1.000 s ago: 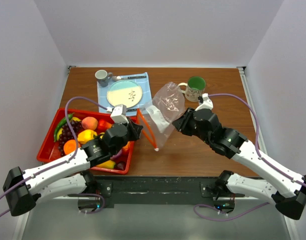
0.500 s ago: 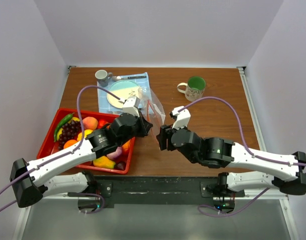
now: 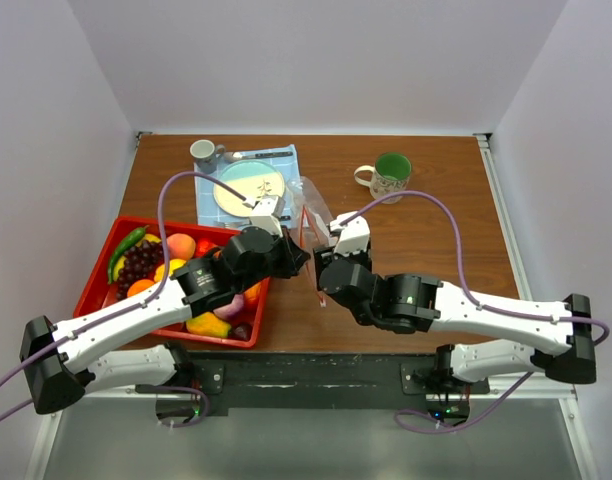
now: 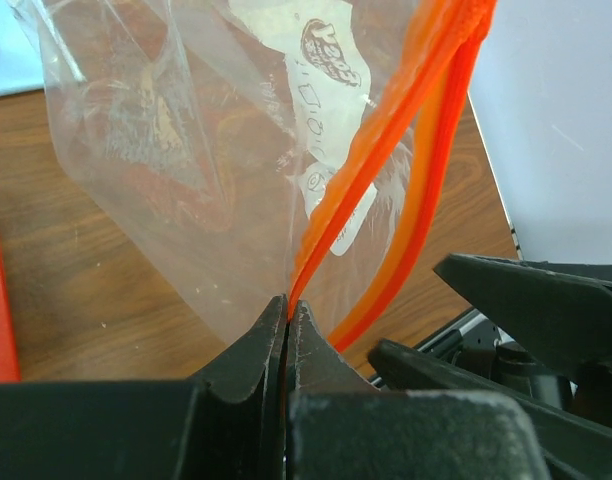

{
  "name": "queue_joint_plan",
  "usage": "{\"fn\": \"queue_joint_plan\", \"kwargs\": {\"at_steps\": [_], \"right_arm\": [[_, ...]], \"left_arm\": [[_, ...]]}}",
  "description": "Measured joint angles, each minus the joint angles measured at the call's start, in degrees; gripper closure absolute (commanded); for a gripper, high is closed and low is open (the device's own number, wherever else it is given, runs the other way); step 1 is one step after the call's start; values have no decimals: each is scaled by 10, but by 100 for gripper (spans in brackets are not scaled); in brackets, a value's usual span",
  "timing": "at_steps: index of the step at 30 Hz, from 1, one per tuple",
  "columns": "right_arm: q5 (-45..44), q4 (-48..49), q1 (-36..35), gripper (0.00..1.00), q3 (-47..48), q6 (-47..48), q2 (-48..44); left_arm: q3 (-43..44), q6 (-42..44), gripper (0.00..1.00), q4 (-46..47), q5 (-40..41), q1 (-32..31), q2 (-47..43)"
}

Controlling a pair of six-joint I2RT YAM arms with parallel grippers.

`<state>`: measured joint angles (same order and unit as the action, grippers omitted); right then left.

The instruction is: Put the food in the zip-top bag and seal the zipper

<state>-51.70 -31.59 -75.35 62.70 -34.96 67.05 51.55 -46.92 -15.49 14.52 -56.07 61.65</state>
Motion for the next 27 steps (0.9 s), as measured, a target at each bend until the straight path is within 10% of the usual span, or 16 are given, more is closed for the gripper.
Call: {"fn": "queue_joint_plan", "kwargs": {"at_steps": [7, 13, 27], "right_arm": [[-13, 13, 13, 51, 0, 12, 11], [7, 22, 93, 100, -6, 17, -12], [-18, -195, 111, 100, 124, -5, -157]], "left_arm": [[12, 0, 100, -1, -11, -3, 1], [22, 0, 100, -4, -24, -5, 2], [136, 10, 100, 43, -67, -92, 187]]}}
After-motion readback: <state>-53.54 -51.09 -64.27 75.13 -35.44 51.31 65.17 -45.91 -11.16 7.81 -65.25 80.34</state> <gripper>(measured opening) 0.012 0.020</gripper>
